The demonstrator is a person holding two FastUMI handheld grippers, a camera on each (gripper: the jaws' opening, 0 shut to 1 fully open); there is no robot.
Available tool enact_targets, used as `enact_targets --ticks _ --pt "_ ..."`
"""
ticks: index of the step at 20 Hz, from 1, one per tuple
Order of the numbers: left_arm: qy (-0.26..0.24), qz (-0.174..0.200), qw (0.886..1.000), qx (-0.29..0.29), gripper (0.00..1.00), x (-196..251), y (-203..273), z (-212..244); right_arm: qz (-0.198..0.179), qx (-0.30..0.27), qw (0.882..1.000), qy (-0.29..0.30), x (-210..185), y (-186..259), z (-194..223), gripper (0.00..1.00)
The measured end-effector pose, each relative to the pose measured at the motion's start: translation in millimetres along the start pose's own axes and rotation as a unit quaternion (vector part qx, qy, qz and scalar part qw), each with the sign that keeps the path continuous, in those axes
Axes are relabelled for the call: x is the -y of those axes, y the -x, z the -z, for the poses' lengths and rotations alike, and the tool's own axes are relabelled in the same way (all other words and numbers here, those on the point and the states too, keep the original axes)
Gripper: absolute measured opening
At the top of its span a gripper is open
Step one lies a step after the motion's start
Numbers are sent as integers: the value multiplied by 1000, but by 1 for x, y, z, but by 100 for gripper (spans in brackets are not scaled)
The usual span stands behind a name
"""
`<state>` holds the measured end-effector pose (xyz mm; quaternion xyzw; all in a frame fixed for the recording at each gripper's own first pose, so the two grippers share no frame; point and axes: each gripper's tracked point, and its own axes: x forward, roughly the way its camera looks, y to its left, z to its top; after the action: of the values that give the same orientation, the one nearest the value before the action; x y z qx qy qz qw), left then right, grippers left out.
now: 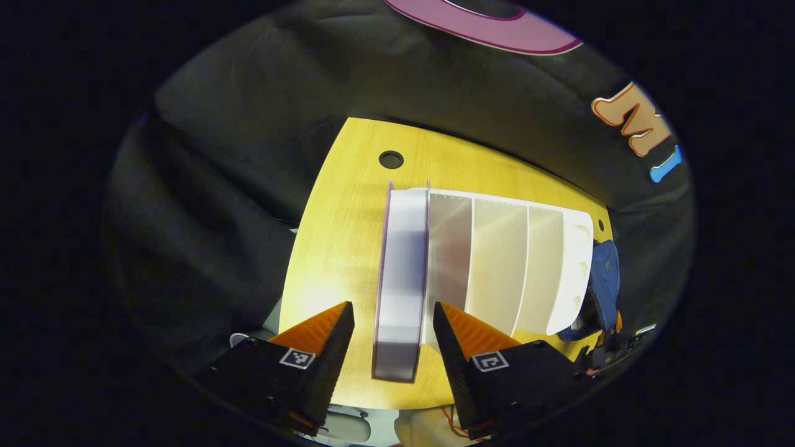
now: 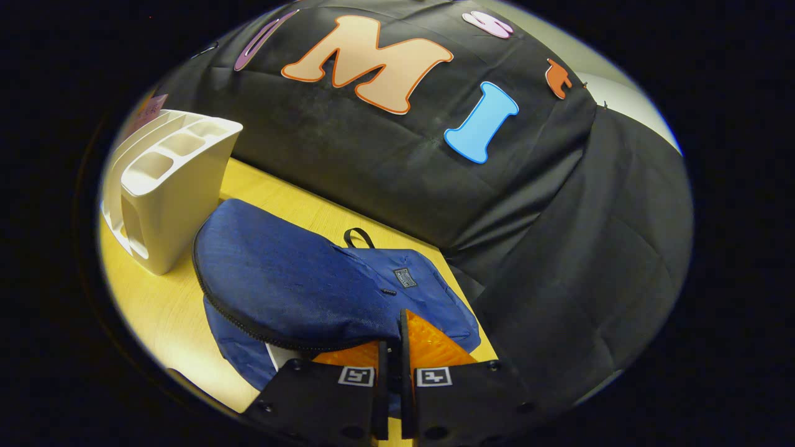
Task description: Open the schoolbag, grab two books from the bookshelf and put them into the schoolbag.
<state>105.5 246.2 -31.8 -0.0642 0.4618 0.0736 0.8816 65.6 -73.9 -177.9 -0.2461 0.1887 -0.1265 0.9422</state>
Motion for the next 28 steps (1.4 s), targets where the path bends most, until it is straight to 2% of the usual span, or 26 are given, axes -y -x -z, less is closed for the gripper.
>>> enact_targets --ticks 1,2,3,4,5,7,8,10,12,14,16,20,21,23,25,28 --pt "-2 2 1000 -8 78 3 -5 -2 2 -2 1000 -1 -1 0 2 11" --pt "-5 5 1000 -16 62 6 -9 -3 4 -3 1000 -2 -1 -1 1 11" --pt "-7 7 1000 -25 62 11 -12 -3 6 -3 1000 -3 -1 -1 1 13" --pt "-11 8 999 -31 57 14 -18 -4 7 -4 1000 -4 -1 -2 0 8" --pt "-16 7 999 -38 55 15 -24 -5 8 -4 1000 -5 -1 -1 0 13" --pt "-21 -5 998 -51 51 19 -31 -6 8 -5 1000 -5 -1 -1 -1 12" --pt "-27 3 999 -46 47 22 -31 -7 8 -6 1000 -5 -1 -2 -1 11" --pt "-27 0 998 -57 41 27 -32 -7 7 -7 1000 -5 -2 -2 0 13" --pt "-24 1 997 -73 39 33 -37 -3 5 -6 1000 -4 -2 -3 0 11" --pt "-26 -2 996 -84 41 34 -43 -1 4 -6 1000 -5 -1 -3 0 13" --pt "-26 2 996 -87 39 39 -43 -1 3 -6 1000 -6 -1 -3 2 11" --pt "-24 -2 995 -92 39 41 -45 0 1 -5 1000 -5 -1 -4 2 13" --pt "-24 -4 995 -92 39 41 -45 -1 0 -4 1000 -5 -1 -4 3 11" --pt "-11 -13 995 -94 38 40 -46 0 1 -4 1000 -8 -2 -4 5 13" --pt "3 -19 995 -99 38 39 -44 2 1 -3 1000 -10 -1 -4 4 8" --pt "16 -16 993 -112 37 45 -32 11 -2 -2 1000 -8 -3 -3 6 11"
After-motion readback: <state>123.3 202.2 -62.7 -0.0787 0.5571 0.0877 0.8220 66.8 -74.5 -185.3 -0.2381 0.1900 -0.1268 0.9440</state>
